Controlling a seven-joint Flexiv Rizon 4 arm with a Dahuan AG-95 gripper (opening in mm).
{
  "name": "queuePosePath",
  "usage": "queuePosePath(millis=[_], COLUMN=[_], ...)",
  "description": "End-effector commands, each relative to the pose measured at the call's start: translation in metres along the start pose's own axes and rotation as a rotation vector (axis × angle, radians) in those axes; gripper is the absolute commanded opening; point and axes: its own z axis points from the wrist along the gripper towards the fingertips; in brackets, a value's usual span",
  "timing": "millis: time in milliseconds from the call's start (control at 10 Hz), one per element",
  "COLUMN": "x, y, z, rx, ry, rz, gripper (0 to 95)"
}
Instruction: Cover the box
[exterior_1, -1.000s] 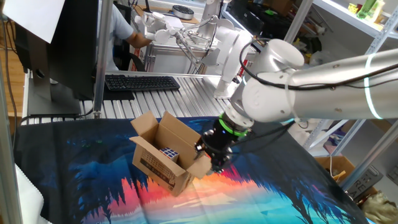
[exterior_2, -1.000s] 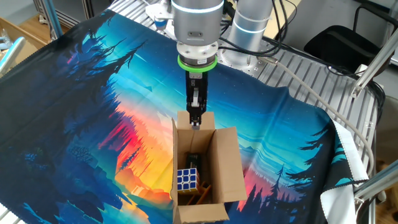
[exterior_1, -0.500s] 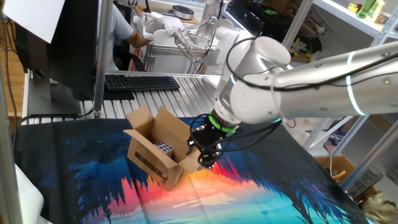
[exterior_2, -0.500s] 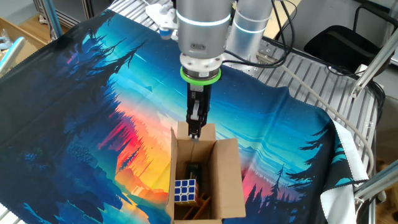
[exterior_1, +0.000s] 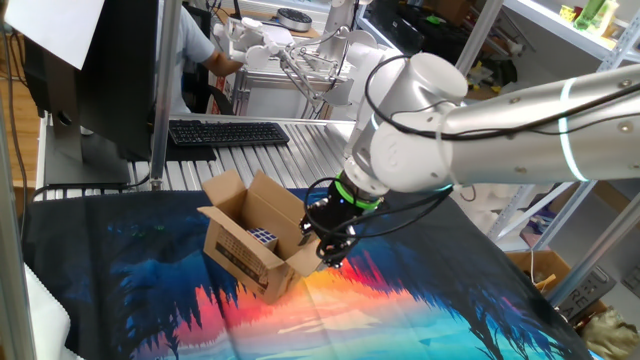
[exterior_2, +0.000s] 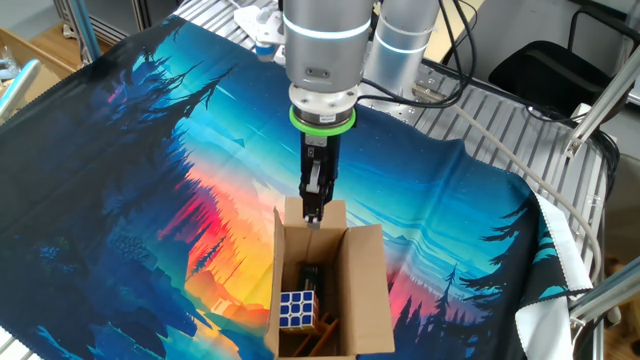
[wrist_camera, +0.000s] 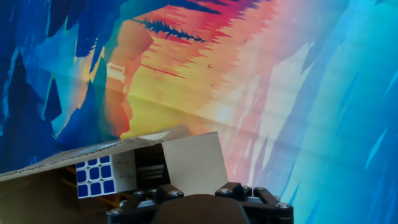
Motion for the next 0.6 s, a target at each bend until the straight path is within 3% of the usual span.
queuePosePath(millis=[100, 200, 600], x=[0.0001, 0.0001, 0.0013], y=[-0.0018, -0.0019, -0.0052], z=[0.0008, 0.0021, 0.0075], rx=[-0.003, -0.003, -0.018], ry=[-0.006, -0.008, -0.008], rz=[0.013, 0.012, 0.003], gripper=[57.0, 76.0, 76.0])
